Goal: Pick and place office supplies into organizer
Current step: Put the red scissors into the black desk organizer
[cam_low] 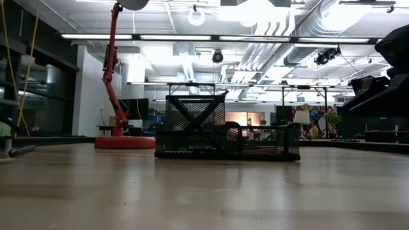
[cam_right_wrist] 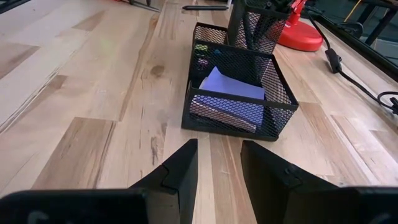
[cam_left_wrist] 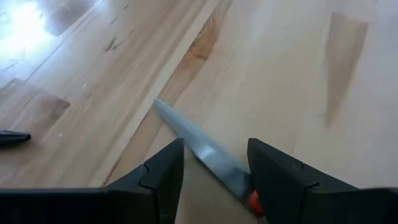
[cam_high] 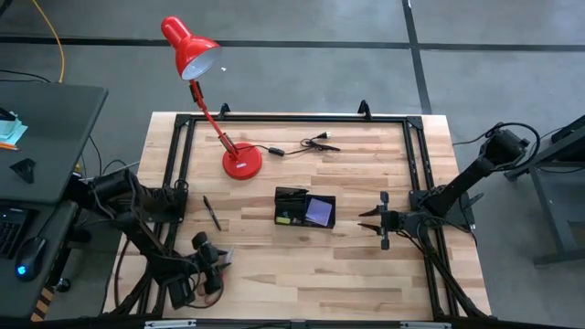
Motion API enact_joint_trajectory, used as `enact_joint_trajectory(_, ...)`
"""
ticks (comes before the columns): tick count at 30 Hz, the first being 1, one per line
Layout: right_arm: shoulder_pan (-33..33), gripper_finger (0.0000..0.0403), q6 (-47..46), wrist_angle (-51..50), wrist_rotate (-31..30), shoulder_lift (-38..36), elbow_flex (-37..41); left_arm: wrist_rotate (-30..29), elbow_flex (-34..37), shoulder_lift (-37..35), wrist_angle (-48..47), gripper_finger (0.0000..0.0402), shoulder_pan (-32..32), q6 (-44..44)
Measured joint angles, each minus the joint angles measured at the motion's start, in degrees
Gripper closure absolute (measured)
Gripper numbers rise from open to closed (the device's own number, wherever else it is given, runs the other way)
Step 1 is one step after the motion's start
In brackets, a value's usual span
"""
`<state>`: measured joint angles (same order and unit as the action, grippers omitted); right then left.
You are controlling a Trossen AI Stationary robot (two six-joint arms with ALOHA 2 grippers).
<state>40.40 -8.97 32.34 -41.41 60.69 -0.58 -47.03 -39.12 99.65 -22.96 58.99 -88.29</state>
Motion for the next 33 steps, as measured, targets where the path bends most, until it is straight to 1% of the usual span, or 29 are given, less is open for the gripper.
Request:
enact_joint_trajectory(2,0.0,0.0288,0.0,0.0,0.0,0.0,0.0,-0.86,-1.15,-0.26,-1.2,0.0236,0.04,0.15)
enact_joint_trajectory(6,0.0,0.0288,0.0,0.0,0.0,0.0,0.0,-2.34,-4.09,-0.48,-2.15,0.0236,-0.05,4.91)
enact_joint_trajectory(9,-0.02,0.0288,0.0,0.0,0.0,0.0,0.0,-2.21,-8.68,-0.46,-4.51,0.0236,-0.07,5.55)
enact_joint_trajectory(10,0.0,0.0288,0.0,0.0,0.0,0.0,0.0,-0.17,-10.64,-0.48,-6.45,0.0236,-0.07,5.54)
enact_joint_trajectory(13,0.0,0.0288,0.0,0.0,0.0,0.0,0.0,8.69,-16.11,-0.48,-11.78,0.0236,-0.09,5.56)
enact_joint_trajectory(14,-0.01,0.0288,0.0,0.0,0.02,0.0,0.0,10.13,-17.89,-0.46,-13.46,0.0236,-0.09,5.51)
enact_joint_trajectory(16,0.0,0.0288,0.0,0.0,0.0,0.0,0.0,10.42,-21.7,-0.47,-19.14,0.0236,-0.03,3.74)
enact_joint_trajectory(18,0.0,0.0288,-0.01,0.0,0.0,0.0,0.0,11.51,-25.04,-0.48,-24.98,0.0236,0.0,-0.95)
enact_joint_trajectory(20,0.0,0.0288,0.0,0.0,0.0,0.0,0.0,13.21,-27.26,-0.48,-27.07,0.0241,0.4,-3.31)
enact_joint_trajectory(22,0.0,0.0288,0.0,0.0,0.01,0.0,0.0,14.45,-28.13,-0.48,-27.07,0.0259,0.77,-3.78)
enact_joint_trajectory(24,-0.02,0.0288,0.0,0.0,0.0,0.0,0.0,16.54,-27.78,-0.41,-27.03,0.0289,0.78,-5.42)
enact_joint_trajectory(26,0.0,0.0288,0.0,0.0,0.0,0.0,0.0,18.38,-26.96,-0.41,-27.22,0.0329,0.72,-8.03)
enact_joint_trajectory(28,-0.02,0.0288,0.0,0.0,0.0,0.0,0.0,18.95,-25.89,-0.41,-27.15,0.0375,0.61,-10.23)
enact_joint_trajectory(29,0.0,0.0288,0.0,0.0,0.0,0.0,0.0,18.95,-25.36,-0.39,-27.11,0.0388,0.59,-11.44)
enact_joint_trajectory(30,0.0,0.0288,0.0,0.0,0.02,0.0,0.0,19.05,-24.93,-0.39,-26.98,0.0392,0.61,-12.41)
enact_joint_trajectory(33,0.0,0.0288,0.0,0.0,0.0,0.0,0.0,21.23,-23.92,-0.39,-25.18,0.0384,0.67,-12.54)
